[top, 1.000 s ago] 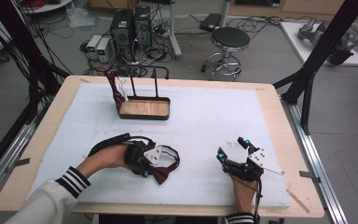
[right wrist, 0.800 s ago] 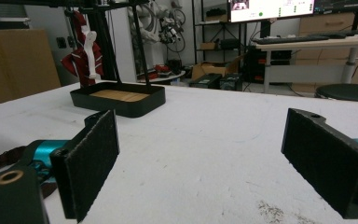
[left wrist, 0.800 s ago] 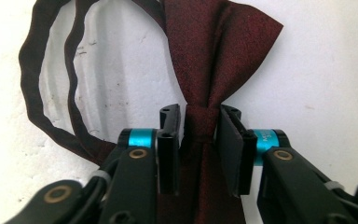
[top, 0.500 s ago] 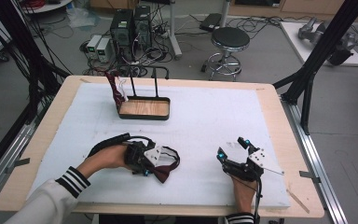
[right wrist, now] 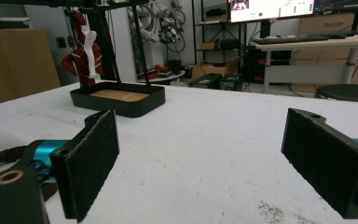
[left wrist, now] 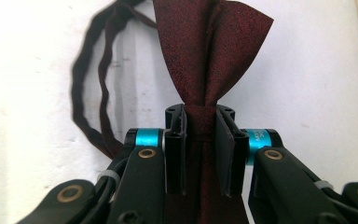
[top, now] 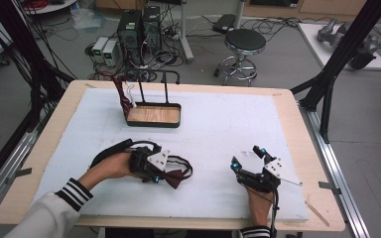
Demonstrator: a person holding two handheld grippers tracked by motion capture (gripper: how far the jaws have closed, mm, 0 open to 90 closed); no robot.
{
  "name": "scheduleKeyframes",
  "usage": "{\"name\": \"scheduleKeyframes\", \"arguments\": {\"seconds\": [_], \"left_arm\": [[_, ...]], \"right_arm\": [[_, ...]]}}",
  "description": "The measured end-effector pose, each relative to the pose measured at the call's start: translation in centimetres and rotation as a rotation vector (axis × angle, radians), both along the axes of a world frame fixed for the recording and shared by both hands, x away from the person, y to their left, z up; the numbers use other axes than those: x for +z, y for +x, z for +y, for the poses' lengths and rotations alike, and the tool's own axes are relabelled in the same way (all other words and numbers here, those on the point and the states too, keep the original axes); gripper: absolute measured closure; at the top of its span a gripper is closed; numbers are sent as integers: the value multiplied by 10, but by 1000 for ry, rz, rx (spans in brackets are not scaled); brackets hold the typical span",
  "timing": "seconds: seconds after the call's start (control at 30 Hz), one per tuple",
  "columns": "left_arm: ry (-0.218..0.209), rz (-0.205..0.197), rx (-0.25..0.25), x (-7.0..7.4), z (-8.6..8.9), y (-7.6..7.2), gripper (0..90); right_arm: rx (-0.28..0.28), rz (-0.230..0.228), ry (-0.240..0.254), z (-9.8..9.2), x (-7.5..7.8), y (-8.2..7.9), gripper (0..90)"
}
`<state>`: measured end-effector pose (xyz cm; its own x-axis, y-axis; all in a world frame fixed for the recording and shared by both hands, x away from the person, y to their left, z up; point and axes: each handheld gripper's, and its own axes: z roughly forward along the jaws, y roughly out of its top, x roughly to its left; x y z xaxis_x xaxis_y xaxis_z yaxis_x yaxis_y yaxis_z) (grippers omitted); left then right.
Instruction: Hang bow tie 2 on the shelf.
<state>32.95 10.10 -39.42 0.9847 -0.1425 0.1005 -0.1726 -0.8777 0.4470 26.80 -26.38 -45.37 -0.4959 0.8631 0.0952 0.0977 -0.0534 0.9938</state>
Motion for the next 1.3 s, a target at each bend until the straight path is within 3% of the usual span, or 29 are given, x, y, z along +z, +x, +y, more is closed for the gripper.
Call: {"name": "scheduleKeyframes", "arguments": {"seconds": [0.13,0.17,0.23,0.27,0.37,0.5,0.57,0.7,0.87,1.03,1.07,1.23,1.3], "left_arm": [[-36,-13,16,3,3,0,752],[-74,-12,36,4,5,0,752],[-82,-8,39,5,6,1,752],[-116,-13,51,7,9,1,752],[-137,-25,54,11,12,2,752],[-209,-38,100,20,21,5,753],[-214,-45,104,23,23,6,753],[-286,-61,137,29,29,7,753],[-314,-74,158,33,34,8,755],[-377,-53,188,38,39,11,756],[-410,-48,197,42,42,13,756],[-448,-75,228,49,48,16,756],[-458,-67,238,49,49,16,756]], "right_arm": [[0,0,-1,0,0,0,103],[0,-1,0,0,0,0,103],[0,0,-1,0,0,0,103],[0,0,-1,0,0,0,103],[0,-3,-2,0,0,0,103],[0,-3,-2,0,0,0,103],[-1,-1,-1,0,0,0,103],[-1,-5,-5,0,0,0,103],[-2,-5,-7,0,0,0,103],[-2,-3,-5,0,0,0,103],[-1,-4,-6,0,0,0,103],[-3,-5,-7,0,0,0,103],[-2,-6,-8,0,0,1,103]]}}
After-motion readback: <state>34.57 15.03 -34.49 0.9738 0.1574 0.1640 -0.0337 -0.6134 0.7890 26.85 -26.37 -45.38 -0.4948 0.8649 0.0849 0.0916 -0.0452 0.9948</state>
